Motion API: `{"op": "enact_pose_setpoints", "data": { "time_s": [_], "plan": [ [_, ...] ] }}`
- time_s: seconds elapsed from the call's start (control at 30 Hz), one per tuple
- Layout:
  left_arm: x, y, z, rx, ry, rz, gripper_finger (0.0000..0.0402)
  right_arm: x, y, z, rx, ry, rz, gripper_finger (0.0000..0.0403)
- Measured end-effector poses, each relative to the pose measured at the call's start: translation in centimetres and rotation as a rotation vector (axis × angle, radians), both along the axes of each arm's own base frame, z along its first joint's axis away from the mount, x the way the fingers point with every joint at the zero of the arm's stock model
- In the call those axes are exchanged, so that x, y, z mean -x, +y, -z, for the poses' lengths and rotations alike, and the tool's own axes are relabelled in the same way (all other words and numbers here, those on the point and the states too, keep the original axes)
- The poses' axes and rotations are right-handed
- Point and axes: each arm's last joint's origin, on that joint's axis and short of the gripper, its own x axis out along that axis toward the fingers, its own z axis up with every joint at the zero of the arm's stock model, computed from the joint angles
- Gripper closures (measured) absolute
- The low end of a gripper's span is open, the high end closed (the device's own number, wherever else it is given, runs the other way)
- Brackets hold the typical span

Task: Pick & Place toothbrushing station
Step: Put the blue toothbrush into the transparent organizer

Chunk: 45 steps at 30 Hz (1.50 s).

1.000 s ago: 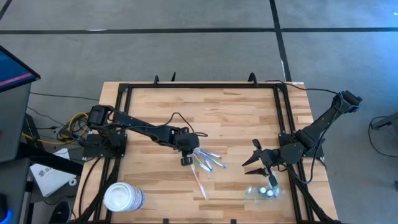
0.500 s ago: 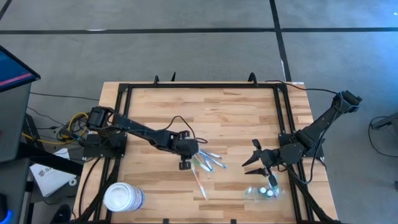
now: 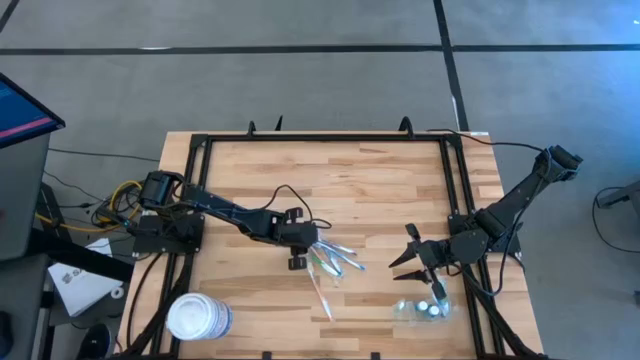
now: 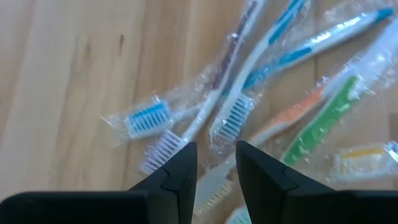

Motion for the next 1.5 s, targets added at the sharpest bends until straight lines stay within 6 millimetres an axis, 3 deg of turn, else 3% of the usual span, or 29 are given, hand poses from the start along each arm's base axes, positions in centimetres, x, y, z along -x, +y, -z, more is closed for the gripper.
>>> {"op": "enact_pose_setpoints", "data": {
  "time_s": [0.6, 0.9, 1.07, 1.27, 1.5],
  "plan": [
    [0.0, 0.0, 0.0, 0.007, -0.003, 0.004, 0.0296, 0.0, 0.0, 0.0, 0.003, -0.001, -0.001, 0.0271],
    [0.7, 0.1, 1.2, 0.01, -0.028, 0.004, 0.0298, 0.0, 0.0, 0.0, 0.007, -0.002, -0.003, 0.0269],
    [0.4, 0.0, 1.0, 0.016, -0.065, 0.004, 0.0323, 0.0, 0.0, 0.0, 0.009, -0.003, -0.004, 0.0273],
    [0.4, 0.0, 1.0, 0.016, -0.065, 0.003, 0.0393, 0.0, 0.0, 0.0, 0.009, -0.003, -0.004, 0.0275],
    [0.4, -0.2, 0.7, 0.019, -0.079, 0.008, 0.0401, 0.0, 0.0, 0.0, 0.01, -0.003, -0.004, 0.0275]
  ]
}}
